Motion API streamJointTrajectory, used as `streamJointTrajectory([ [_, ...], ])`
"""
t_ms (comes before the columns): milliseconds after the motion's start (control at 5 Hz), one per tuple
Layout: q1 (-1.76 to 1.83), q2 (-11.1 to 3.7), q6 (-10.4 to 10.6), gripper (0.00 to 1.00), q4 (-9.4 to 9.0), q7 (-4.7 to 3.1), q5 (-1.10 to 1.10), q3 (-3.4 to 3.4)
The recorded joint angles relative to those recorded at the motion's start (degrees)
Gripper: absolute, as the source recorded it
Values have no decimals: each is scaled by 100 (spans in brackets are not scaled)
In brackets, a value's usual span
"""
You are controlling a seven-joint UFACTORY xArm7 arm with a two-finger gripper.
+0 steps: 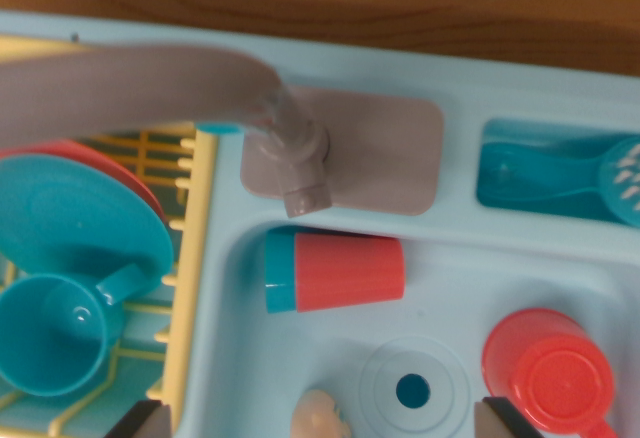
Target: Pick detergent from the sink
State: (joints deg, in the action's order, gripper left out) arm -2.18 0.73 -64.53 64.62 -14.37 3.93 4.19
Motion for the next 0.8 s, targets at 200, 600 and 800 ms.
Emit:
streamJointTrajectory([
  [200, 0, 0, 0, 0, 0, 0, 0, 0],
  [600, 7, -21, 270, 0, -269, -173, 38, 19],
  [800, 14, -43, 538, 0, -536, -344, 76, 37],
])
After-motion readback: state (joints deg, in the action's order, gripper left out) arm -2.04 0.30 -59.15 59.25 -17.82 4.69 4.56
